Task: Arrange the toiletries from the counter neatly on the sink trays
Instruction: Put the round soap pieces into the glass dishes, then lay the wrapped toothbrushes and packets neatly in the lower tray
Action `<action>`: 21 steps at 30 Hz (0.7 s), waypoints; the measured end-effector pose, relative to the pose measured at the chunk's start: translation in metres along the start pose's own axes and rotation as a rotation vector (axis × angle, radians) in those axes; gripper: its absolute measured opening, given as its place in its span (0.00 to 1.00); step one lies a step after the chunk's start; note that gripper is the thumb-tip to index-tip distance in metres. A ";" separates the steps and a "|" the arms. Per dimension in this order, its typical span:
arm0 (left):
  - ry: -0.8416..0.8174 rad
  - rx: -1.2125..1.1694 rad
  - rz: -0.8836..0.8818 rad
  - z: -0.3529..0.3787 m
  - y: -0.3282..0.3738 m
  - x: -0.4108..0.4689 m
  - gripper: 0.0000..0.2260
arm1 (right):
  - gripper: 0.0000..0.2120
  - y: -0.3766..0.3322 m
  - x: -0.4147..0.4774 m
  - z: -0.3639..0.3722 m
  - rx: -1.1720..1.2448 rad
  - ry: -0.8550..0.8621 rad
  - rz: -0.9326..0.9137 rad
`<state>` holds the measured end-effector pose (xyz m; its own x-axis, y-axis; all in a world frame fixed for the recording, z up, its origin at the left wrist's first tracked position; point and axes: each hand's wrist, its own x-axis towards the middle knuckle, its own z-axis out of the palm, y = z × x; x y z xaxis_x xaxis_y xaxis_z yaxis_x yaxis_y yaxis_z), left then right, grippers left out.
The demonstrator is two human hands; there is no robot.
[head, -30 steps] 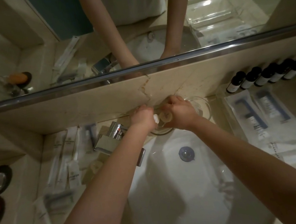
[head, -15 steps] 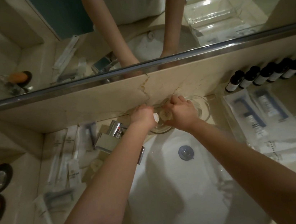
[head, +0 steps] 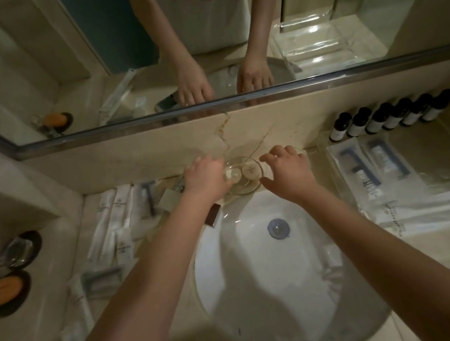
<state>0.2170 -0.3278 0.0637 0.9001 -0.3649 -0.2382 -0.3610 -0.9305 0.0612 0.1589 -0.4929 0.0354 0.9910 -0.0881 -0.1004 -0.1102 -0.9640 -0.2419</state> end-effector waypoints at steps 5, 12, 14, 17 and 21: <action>0.102 -0.050 -0.010 -0.007 -0.009 -0.057 0.20 | 0.22 -0.016 -0.045 -0.016 0.024 0.058 -0.014; 0.154 -0.101 -0.060 0.005 -0.031 -0.145 0.18 | 0.23 -0.061 -0.116 -0.013 0.003 0.056 -0.107; 0.124 -0.108 -0.093 0.017 -0.042 -0.168 0.19 | 0.23 -0.075 -0.133 -0.004 -0.001 0.012 -0.145; 0.092 -0.120 -0.135 0.039 -0.060 -0.199 0.20 | 0.23 -0.095 -0.153 0.015 -0.013 -0.046 -0.190; 0.000 -0.127 -0.239 0.074 -0.096 -0.240 0.21 | 0.23 -0.132 -0.170 0.043 -0.025 -0.135 -0.283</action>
<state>0.0177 -0.1490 0.0434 0.9561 -0.1344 -0.2605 -0.1048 -0.9867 0.1244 0.0015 -0.3396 0.0425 0.9628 0.2175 -0.1605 0.1724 -0.9515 -0.2549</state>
